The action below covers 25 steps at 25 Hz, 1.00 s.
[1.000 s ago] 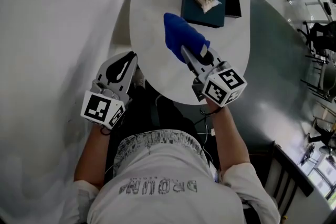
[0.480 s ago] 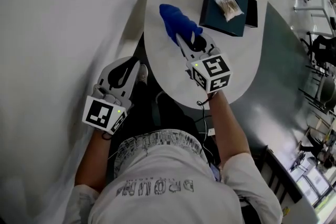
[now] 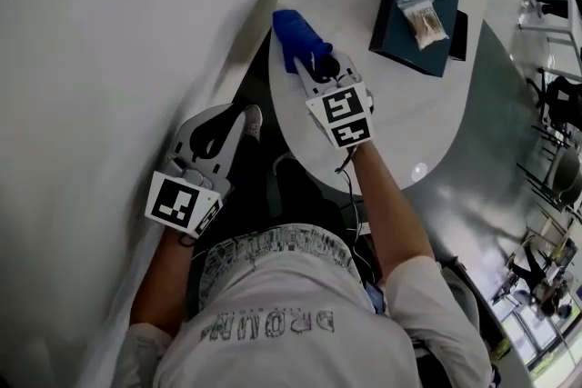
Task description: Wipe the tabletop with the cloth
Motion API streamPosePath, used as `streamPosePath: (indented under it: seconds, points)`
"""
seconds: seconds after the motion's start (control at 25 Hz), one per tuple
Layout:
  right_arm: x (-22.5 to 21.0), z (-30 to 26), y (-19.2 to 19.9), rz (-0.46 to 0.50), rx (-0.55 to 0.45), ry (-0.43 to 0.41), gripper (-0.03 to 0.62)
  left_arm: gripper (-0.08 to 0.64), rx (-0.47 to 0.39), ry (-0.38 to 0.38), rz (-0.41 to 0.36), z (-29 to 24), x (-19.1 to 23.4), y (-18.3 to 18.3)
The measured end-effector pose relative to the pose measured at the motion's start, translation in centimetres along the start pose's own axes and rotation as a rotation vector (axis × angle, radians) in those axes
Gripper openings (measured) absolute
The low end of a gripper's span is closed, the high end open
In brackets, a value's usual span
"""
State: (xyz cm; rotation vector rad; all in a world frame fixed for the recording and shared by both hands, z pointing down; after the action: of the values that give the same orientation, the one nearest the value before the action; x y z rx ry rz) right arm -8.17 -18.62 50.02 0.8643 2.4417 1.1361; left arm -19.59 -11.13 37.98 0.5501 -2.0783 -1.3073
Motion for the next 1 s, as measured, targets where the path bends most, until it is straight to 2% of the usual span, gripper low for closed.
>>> streamPosePath:
  seconds: [0.44, 0.76, 1.0]
  points:
    - [1.1, -3.0, 1.3, 0.095, 0.073, -0.011, 0.075, 0.040, 0.021, 0.013, 0.007, -0.2, 0.2, 0.7]
    - [0.5, -1.9, 2.5, 0.040, 0.066, 0.015, 0.072, 0.040, 0.033, 0.063, -0.019, -1.7, -2.2, 0.8]
    - [-1.2, 1.2, 5.3, 0.015, 0.077, 0.051, 0.072, 0.040, 0.048, 0.114, -0.045, -2.9, -5.2, 1.1]
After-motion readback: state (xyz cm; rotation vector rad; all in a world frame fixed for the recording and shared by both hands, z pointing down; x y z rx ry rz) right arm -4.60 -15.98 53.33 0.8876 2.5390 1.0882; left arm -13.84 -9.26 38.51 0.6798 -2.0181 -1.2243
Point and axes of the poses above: the fingertips, and each gripper's own axes: z backward along the fingers, x to its left, y out of its underside, the point moved 1 cm from there along z, backward along the fingers, and after that the axes turned 1 degree about -y, right-handed, at the moved point
